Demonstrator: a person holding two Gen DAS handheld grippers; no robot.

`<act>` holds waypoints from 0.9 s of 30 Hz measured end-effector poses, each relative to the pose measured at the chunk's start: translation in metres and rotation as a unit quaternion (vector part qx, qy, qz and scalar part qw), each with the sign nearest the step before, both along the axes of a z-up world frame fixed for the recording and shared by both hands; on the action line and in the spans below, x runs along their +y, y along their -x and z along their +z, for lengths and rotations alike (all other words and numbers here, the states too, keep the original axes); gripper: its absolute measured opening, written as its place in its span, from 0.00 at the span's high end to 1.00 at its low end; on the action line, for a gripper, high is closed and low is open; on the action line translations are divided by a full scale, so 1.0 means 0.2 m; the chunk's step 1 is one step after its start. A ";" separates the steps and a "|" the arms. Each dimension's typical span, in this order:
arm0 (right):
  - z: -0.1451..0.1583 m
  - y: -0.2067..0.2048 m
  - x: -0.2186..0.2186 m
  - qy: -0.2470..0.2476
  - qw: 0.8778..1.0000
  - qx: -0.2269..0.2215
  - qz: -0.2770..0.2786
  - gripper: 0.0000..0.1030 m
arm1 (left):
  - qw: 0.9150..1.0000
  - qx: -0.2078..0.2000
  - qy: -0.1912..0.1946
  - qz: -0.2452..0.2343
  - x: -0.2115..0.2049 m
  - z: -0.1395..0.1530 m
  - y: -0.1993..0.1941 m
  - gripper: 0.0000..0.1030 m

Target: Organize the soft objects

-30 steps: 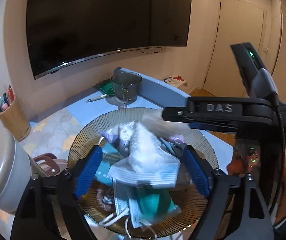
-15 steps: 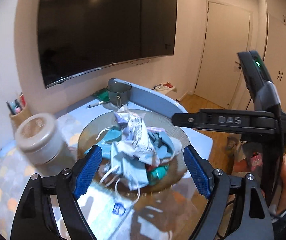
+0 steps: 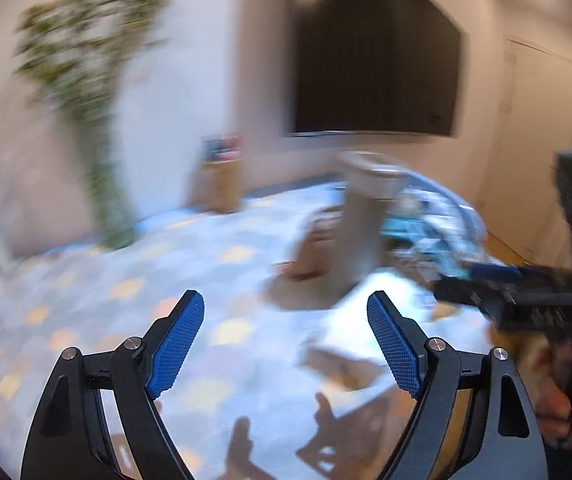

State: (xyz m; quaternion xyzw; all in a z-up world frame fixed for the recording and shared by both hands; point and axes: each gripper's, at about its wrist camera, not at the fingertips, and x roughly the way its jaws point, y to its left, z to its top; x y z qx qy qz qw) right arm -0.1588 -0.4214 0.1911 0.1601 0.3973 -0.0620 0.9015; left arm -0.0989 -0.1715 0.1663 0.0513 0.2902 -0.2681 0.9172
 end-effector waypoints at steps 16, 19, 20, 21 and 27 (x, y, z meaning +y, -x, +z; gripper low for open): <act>-0.40 -0.73 0.98 0.085 0.990 -0.024 0.109 0.18 | 0.982 0.007 -0.032 0.186 0.69 -0.42 -0.41 0.20; -0.46 -0.79 1.05 0.104 0.987 -0.035 0.117 0.18 | 0.982 0.018 -0.021 0.186 0.72 -0.51 -0.47 0.20; -0.48 -0.80 1.07 0.112 0.986 -0.040 0.119 0.18 | 0.983 0.029 -0.010 0.182 0.74 -0.54 -0.49 0.20; -0.49 -0.81 1.08 0.119 0.985 -0.041 0.119 0.18 | 0.983 0.040 0.001 0.179 0.75 -0.58 -0.50 0.20; -0.60 -0.82 1.09 0.156 0.983 -0.031 0.094 0.12 | 0.984 0.099 -0.035 0.147 0.67 -0.68 -0.56 0.20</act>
